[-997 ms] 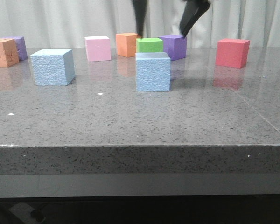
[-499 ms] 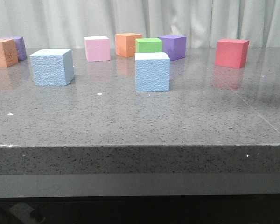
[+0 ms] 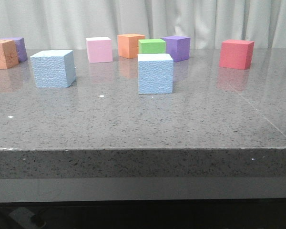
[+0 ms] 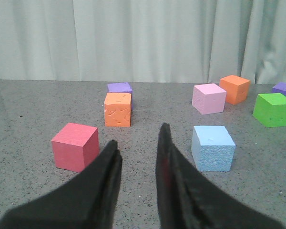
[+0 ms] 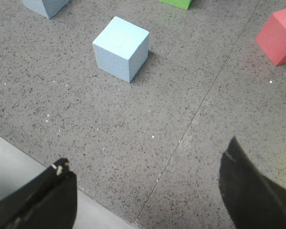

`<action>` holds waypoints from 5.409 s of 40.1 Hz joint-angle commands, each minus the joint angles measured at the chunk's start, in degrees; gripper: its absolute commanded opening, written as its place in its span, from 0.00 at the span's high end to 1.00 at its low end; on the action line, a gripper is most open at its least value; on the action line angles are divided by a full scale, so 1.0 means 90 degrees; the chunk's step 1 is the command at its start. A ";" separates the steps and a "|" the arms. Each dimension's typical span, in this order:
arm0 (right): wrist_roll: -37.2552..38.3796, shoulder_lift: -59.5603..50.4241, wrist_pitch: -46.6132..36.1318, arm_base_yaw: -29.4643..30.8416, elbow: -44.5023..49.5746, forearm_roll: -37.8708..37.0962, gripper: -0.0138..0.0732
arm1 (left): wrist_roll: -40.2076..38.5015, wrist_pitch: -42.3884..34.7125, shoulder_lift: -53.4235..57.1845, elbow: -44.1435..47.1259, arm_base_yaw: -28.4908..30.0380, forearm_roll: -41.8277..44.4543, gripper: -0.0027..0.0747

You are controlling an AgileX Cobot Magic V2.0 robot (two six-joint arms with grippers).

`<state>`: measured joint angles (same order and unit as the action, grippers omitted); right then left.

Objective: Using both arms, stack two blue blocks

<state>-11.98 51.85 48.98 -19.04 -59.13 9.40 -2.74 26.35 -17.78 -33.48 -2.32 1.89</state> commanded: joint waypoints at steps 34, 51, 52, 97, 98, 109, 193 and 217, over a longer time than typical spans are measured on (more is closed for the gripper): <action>-0.0199 -0.1660 -0.1148 -0.0060 0.0995 0.0078 0.14 | -0.0028 -0.0506 -0.0099 -0.0218 0.0019 -0.0210 0.72; -0.0199 -0.1660 -0.1148 -0.0060 0.0995 0.0078 0.14 | 0.0018 -0.0530 -0.0178 -0.0218 -0.0708 0.0222 0.21; -0.0199 -0.1660 -0.1148 -0.0060 0.0995 0.0078 0.14 | 0.0018 -0.0530 -0.0225 -0.0230 -0.0784 0.0304 0.21; -0.0199 -0.1660 -0.1141 -0.0060 0.0995 0.0078 0.14 | -0.0186 0.0748 -0.6077 -0.4067 -0.2220 0.0367 0.22; -0.0199 -0.1660 -0.1141 -0.0060 0.0995 0.0078 0.14 | -0.0215 0.0796 -0.6253 -0.4204 -0.2192 0.0367 0.21; -0.0199 -0.1660 -0.1141 -0.0060 0.0995 0.0078 0.14 | -0.0687 0.1581 -0.7664 -0.5399 -0.2133 0.0679 0.15; -0.0199 -0.1660 -0.1141 -0.0060 0.0995 0.0078 0.14 | 0.6779 0.3431 -0.9839 -0.8944 -0.3077 -0.3046 0.47; -0.0199 -0.1660 -0.1141 -0.0060 0.0995 0.0078 0.14 | 0.6852 0.3207 -1.0295 -0.9079 -0.3649 -0.1947 0.47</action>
<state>-13.40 36.92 42.74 -19.50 -48.81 9.61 59.05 58.07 -113.48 -113.14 -34.87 -14.84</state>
